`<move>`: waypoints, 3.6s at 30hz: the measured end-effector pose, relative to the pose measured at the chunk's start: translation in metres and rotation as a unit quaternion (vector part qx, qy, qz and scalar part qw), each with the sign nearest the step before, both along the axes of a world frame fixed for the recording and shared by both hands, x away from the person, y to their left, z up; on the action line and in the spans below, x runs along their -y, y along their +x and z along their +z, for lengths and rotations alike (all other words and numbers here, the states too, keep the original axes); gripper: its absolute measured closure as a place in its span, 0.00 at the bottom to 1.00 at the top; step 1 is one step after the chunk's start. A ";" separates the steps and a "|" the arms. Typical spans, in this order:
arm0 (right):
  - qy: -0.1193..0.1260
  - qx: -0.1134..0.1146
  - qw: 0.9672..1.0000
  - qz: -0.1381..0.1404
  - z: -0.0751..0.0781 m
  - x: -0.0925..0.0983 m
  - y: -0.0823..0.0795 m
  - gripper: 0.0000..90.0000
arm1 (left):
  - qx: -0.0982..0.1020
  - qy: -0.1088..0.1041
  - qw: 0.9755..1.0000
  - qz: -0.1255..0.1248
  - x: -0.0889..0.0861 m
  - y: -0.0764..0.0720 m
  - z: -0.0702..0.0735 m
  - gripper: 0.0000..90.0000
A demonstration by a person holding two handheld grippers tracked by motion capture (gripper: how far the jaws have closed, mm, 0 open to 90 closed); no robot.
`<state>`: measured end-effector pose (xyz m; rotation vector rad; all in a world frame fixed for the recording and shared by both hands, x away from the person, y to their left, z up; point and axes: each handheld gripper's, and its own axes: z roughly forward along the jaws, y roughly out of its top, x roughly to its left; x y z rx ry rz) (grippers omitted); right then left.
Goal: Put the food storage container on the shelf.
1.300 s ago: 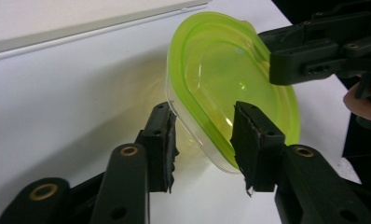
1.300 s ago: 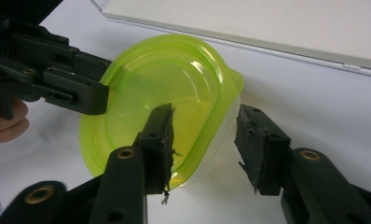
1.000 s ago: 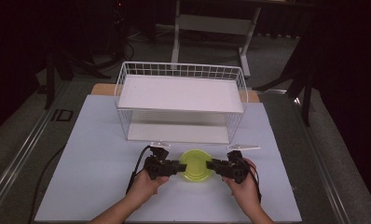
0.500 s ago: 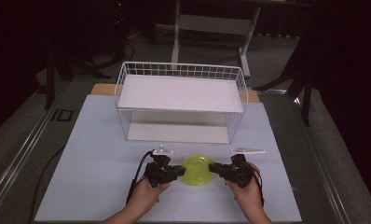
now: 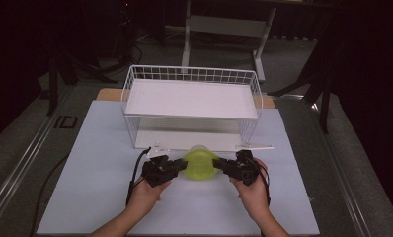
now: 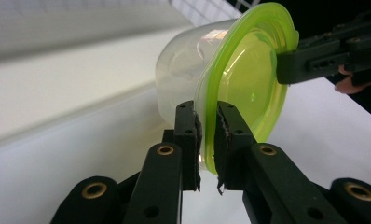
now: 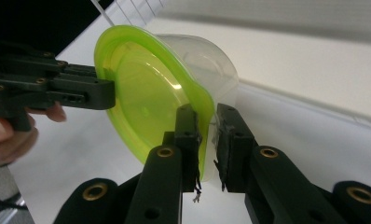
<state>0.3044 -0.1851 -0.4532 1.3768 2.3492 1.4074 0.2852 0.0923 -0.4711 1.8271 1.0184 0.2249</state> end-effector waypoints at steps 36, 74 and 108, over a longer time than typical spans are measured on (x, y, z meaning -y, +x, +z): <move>-0.021 -0.011 0.999 -0.029 -0.028 -0.031 0.055 0.89 | 0.002 0.008 1.000 0.017 -0.017 0.060 -0.034 0.89; -0.041 0.087 0.990 -0.106 -0.039 -0.047 0.081 0.60 | 0.049 -0.005 0.996 0.080 -0.018 0.095 -0.034 0.61; -0.063 0.068 0.993 -0.066 -0.055 -0.076 0.033 1.00 | 0.053 -0.001 0.998 0.019 -0.061 -0.006 -0.031 0.30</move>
